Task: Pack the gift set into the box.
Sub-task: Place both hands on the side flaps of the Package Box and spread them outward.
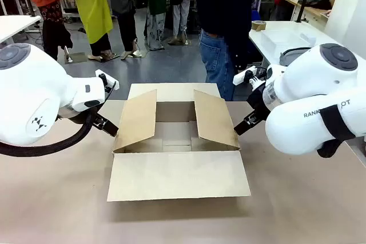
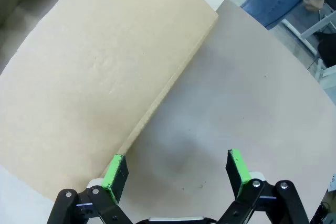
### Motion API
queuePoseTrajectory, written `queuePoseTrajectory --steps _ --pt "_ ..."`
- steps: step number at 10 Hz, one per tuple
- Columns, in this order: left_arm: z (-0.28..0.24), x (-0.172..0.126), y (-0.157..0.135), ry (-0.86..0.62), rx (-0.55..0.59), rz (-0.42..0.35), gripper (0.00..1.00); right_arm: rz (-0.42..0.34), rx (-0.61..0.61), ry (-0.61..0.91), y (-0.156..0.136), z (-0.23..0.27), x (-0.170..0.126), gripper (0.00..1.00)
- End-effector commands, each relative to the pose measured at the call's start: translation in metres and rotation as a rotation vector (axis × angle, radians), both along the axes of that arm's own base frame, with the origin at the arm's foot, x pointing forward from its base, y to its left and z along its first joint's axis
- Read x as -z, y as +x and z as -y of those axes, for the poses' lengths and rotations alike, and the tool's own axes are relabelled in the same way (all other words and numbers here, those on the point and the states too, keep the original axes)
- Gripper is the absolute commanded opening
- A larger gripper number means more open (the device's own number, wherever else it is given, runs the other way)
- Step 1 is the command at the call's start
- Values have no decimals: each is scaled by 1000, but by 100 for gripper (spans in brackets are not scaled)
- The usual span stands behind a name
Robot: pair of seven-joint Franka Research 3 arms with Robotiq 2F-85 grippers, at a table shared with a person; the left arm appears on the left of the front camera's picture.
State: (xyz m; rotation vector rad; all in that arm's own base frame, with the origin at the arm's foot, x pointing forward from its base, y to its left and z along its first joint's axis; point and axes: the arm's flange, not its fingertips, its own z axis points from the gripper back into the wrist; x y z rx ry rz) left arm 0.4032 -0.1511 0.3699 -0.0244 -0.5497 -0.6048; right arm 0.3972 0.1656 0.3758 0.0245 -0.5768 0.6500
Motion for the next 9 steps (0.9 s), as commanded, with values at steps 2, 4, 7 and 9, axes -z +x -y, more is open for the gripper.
queuePoseTrajectory --steps 2,4,7,9 --pt "0 0 0 0 1 1 100 0 0 0 0 0 0 100" --pt "0 0 0 0 1 1 100 0 0 0 0 0 0 100" --pt "0 0 0 0 1 1 100 0 0 0 0 0 0 100" --pt "0 0 0 0 1 1 100 0 0 0 0 0 0 100"
